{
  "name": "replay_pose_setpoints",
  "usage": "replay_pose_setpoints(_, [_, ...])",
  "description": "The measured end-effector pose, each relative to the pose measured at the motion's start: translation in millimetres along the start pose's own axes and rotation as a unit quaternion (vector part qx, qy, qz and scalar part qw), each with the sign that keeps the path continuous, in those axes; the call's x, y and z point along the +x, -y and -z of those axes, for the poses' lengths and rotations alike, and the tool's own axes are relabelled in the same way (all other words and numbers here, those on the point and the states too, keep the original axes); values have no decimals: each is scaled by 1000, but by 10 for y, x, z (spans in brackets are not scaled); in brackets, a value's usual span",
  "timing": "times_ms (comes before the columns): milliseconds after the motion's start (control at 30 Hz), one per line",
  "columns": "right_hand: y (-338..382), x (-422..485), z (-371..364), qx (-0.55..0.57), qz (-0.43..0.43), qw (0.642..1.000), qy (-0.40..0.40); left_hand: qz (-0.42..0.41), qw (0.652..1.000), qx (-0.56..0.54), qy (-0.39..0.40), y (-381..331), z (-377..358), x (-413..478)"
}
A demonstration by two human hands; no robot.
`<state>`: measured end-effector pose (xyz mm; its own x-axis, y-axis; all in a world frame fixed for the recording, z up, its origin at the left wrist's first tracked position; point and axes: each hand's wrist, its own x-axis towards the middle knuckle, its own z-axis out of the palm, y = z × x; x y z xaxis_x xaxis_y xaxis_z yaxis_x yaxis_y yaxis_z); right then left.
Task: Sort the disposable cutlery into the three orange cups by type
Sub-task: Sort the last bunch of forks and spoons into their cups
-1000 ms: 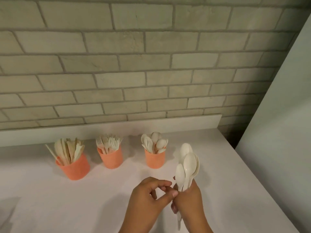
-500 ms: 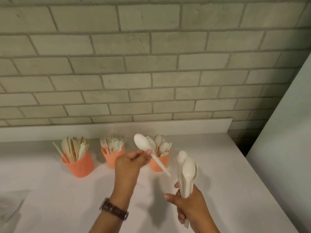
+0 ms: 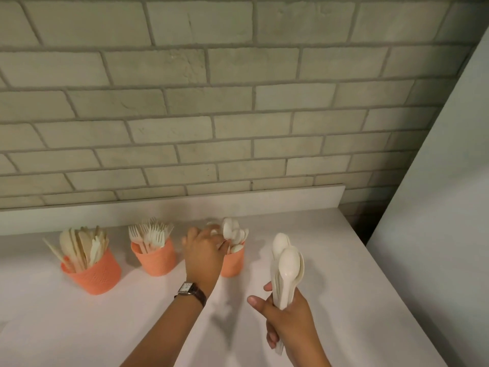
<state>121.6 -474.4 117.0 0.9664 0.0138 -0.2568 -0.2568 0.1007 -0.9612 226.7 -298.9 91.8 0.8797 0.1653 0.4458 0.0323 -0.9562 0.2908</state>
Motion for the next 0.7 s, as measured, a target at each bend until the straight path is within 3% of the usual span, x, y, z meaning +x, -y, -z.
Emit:
replay_pose_setpoints(200, [19,-80,-90,-35,6,999,3,-10,998,50,48,108,-116,-97])
replay_pose_setpoints(367, [47,-140,-153,-73,11,997,5,-12,998,-55,23,190,16,-247])
replay_pose_setpoints(433, [53,-159,-189,-75,11,997,8,29,990,-137,-9,138,214,-416])
replay_pose_setpoints(533, [94,-220,-283,-26,-11,999,39,71,953,-294,-17,-24,608,-710])
replay_pose_setpoints(633, [146,-307,-387,61,-43,991,109,107,884,-451,58,-161,941,-943])
replay_pose_setpoints(700, [158,-353,-447,84,-47,984,153,136,859,-484,94,-166,1068,-1033])
